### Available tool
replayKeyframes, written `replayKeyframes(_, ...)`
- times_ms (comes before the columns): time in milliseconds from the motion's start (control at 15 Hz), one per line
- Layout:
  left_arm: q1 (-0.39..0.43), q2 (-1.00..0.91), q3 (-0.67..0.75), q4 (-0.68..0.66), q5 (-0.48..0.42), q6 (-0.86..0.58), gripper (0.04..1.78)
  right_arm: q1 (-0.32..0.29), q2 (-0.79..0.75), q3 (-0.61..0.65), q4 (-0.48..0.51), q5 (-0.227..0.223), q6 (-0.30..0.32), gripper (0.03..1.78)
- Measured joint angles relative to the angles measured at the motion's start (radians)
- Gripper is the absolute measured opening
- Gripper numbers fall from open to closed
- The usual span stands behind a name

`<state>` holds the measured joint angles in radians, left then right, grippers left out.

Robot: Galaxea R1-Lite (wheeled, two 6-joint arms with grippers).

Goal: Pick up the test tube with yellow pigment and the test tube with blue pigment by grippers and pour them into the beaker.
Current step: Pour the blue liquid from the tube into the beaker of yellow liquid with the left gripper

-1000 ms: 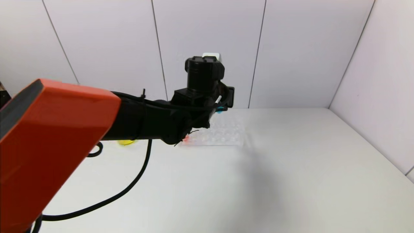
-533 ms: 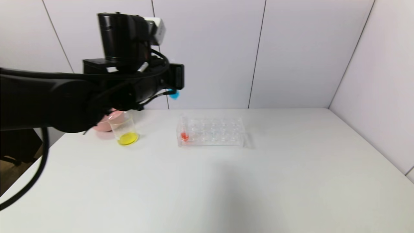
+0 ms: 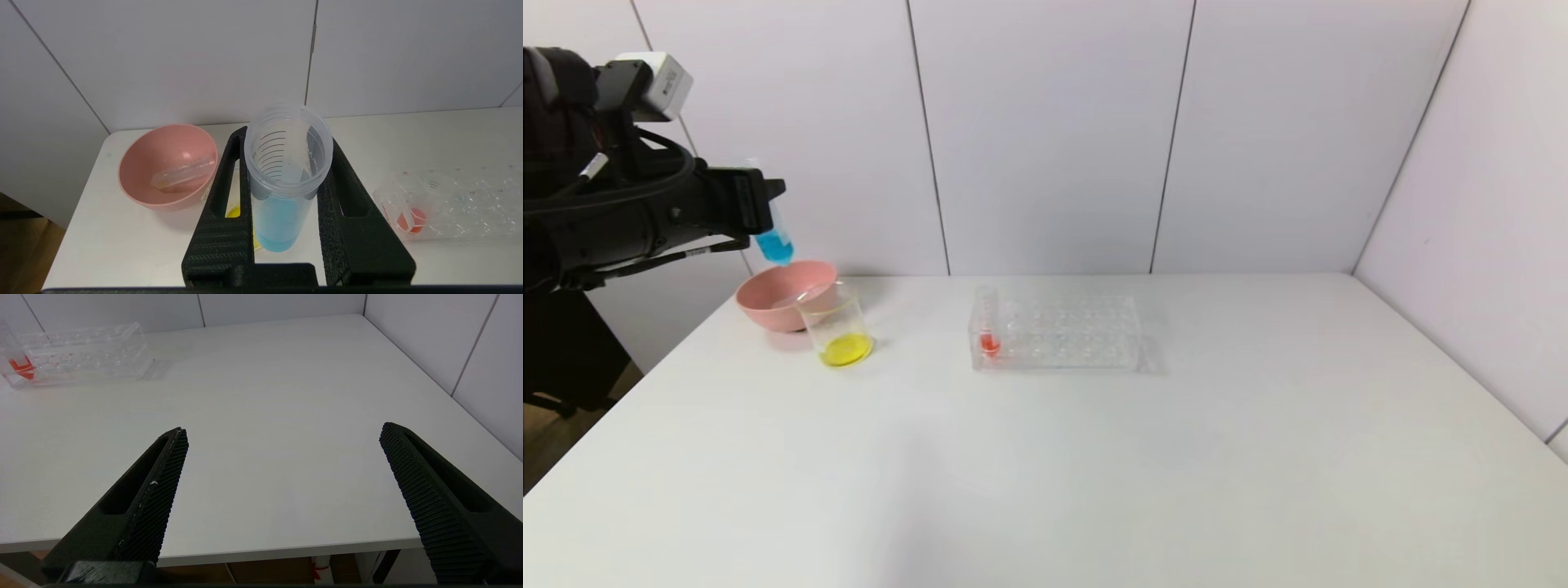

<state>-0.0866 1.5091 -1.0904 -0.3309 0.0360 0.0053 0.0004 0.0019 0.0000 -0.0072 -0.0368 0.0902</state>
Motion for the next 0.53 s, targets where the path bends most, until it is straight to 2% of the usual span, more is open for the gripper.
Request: replayKeyframes(533, 0.232, 0.026, 0.033, 0.000, -0.318, 0.002, 0.46, 0.000, 0.000, 0.000, 0.000, 0.000, 0.000, 1.71)
